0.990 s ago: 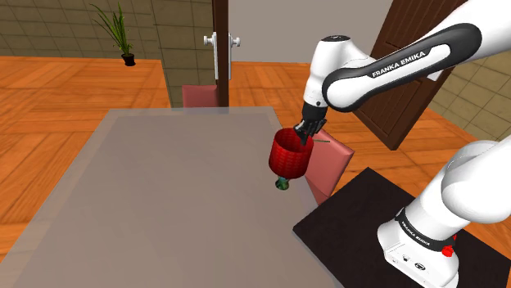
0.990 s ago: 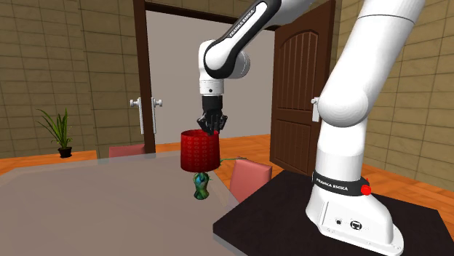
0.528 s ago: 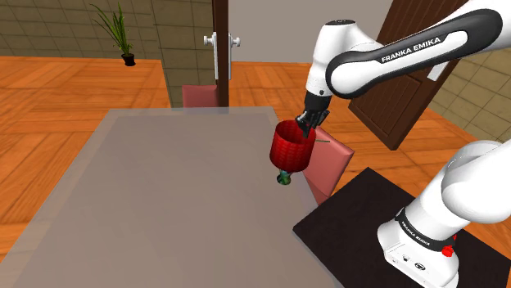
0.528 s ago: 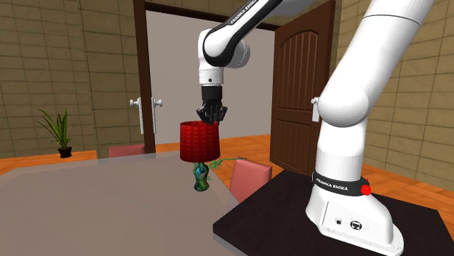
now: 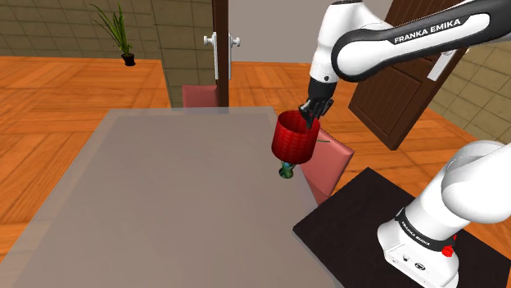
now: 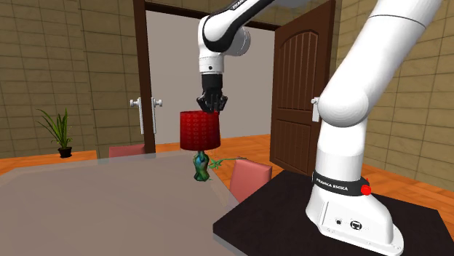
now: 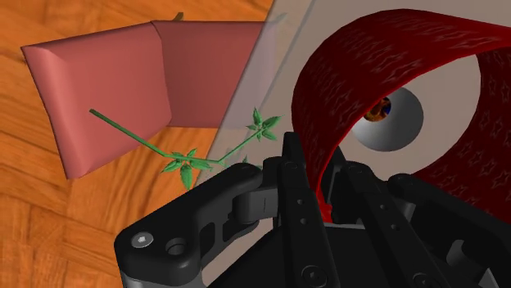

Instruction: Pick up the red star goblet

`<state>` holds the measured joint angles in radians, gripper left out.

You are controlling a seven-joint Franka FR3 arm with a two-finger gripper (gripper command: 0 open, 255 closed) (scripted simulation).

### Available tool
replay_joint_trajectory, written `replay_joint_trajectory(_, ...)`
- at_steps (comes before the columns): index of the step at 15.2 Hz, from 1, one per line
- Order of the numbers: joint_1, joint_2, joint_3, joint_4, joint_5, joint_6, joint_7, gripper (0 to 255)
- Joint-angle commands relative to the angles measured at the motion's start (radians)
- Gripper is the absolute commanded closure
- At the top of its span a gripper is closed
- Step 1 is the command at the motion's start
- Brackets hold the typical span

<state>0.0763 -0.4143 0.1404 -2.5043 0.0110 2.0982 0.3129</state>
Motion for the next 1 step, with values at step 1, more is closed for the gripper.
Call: replay_joint_trajectory(1, 0.0, -0.001, 0.0, 0.008, 0.0, -0.009, 0.0, 255)
